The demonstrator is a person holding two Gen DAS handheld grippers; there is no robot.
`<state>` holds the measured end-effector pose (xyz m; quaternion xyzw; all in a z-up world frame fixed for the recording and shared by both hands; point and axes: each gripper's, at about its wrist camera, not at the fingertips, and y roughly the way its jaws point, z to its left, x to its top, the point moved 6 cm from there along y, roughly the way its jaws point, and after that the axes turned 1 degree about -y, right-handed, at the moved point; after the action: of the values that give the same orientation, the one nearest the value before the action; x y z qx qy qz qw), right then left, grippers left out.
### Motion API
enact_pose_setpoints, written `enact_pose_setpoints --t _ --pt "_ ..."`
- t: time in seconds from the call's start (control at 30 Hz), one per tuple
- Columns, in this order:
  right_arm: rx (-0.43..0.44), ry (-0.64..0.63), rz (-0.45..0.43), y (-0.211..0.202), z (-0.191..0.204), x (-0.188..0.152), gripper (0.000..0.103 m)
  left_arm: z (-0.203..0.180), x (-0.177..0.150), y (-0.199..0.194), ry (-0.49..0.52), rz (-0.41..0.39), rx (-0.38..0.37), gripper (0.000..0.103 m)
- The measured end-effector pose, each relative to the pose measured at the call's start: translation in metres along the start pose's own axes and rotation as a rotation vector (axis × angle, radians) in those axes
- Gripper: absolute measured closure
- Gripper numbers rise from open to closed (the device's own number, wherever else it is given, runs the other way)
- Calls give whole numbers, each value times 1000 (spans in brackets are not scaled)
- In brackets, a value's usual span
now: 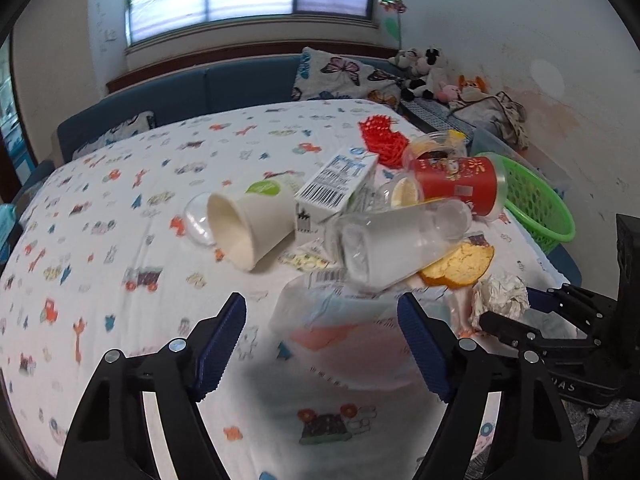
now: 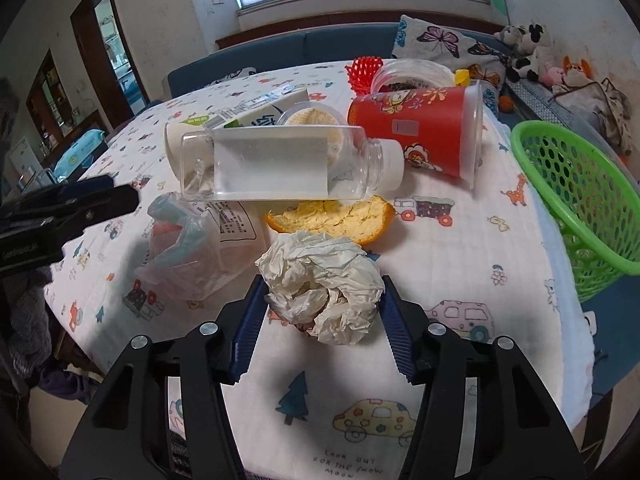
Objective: Collect trash
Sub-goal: 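Grasp the crumpled white tissue with the right gripper while the left grasps the clear bottle, then lift the tissue with the right gripper while the left lifts the clear bottle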
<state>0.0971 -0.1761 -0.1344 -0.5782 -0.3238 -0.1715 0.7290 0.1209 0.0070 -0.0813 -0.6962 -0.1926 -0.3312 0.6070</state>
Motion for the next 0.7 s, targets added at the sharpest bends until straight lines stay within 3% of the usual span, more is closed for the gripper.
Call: enact_pose_setpoints --t 0.37,0.53,0.7 --pt "-2 27 -30 -31 -20 4 47 -57 54 20 274 8 -154 28" --pt "-24 44 -48 -41 -33 10 47 -78 65 44 386 104 -248 28" --pt "-29 69 -54 -45 -46 13 47 -82 65 70 442 203 -259 31"
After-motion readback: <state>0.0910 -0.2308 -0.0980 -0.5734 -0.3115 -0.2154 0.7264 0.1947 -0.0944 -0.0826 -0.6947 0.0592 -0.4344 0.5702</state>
